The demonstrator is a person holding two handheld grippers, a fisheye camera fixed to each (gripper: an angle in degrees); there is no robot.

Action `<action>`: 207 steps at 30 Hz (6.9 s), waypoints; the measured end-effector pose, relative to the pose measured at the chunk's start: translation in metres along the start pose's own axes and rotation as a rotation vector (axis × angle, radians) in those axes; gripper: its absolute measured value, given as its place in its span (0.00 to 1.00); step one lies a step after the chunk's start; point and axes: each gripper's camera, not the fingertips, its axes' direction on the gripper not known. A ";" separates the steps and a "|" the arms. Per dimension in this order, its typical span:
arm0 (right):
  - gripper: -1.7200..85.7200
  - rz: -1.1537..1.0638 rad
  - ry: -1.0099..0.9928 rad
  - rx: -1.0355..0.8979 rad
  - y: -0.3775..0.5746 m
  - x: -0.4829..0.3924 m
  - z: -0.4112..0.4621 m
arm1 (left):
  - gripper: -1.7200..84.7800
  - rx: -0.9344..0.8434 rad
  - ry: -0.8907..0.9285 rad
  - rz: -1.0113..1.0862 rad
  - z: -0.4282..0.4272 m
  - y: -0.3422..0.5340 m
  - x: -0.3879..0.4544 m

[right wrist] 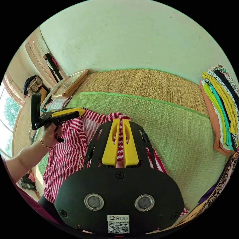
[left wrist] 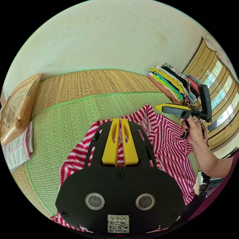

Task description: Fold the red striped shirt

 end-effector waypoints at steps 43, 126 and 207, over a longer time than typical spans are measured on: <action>0.02 0.197 -0.029 -0.058 0.095 0.071 -0.099 | 0.02 -0.100 -0.231 -0.131 -0.177 0.168 0.034; 0.02 0.583 -0.409 -0.223 0.594 0.035 -0.485 | 0.02 -0.187 0.253 -0.827 -0.430 0.734 0.065; 0.02 0.378 0.082 -0.270 0.249 0.055 -0.210 | 0.02 -0.405 0.240 -0.051 -0.182 0.643 0.208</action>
